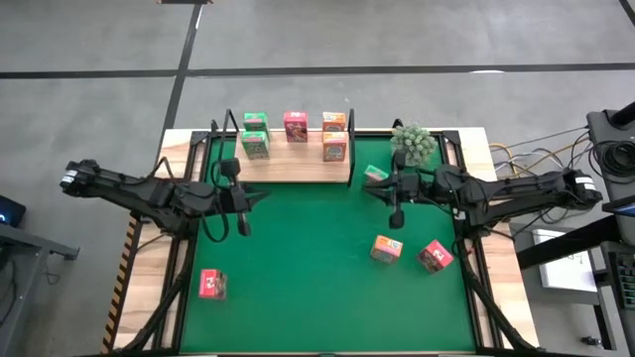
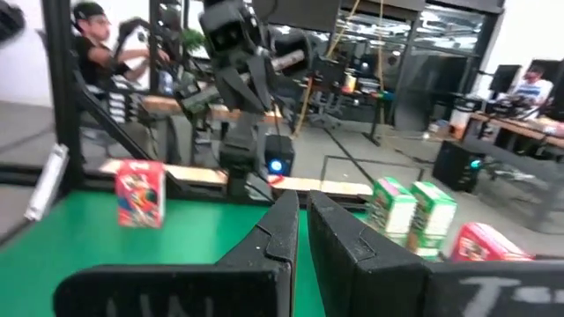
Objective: Stack cereal on shelf
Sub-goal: Put the orange cereal box aligned with the other orange cereal box on the shelf
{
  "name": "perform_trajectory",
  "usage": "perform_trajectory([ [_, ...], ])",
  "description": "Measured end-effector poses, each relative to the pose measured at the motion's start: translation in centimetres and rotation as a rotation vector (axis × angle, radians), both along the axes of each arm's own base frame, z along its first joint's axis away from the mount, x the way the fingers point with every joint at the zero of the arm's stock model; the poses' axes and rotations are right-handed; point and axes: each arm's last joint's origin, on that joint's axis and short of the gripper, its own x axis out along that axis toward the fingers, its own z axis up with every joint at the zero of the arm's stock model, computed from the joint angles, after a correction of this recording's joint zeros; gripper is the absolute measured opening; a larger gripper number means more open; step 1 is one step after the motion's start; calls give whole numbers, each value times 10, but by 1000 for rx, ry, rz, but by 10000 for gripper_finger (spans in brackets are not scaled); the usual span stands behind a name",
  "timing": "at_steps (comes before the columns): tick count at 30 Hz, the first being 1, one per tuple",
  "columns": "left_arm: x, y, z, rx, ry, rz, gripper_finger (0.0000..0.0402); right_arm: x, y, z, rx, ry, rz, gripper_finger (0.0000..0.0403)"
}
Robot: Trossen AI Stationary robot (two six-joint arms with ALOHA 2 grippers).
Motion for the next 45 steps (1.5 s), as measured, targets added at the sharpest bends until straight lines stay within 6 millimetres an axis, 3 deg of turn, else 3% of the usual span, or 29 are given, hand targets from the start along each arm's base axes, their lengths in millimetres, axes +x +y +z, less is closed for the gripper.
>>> perform_trajectory([
  [5,-5,1,-6,-3,-10,1,0,6,9,9,51,45,44,18],
  [11,-5,1,-6,-16,-47,1,0,13,14,23,176,229,47,18],
  [20,-4,1,-8,-10,-37,0,0,26,25,30,492,719,-65,18],
  [29,-4,1,-8,-10,-36,0,0,27,58,27,615,1249,-288,18],
  [37,-4,1,-8,-10,-36,0,0,40,88,9,574,1321,-271,33],
  [45,-4,1,-8,-17,-38,2,0,44,101,-7,479,1307,-371,138],
])
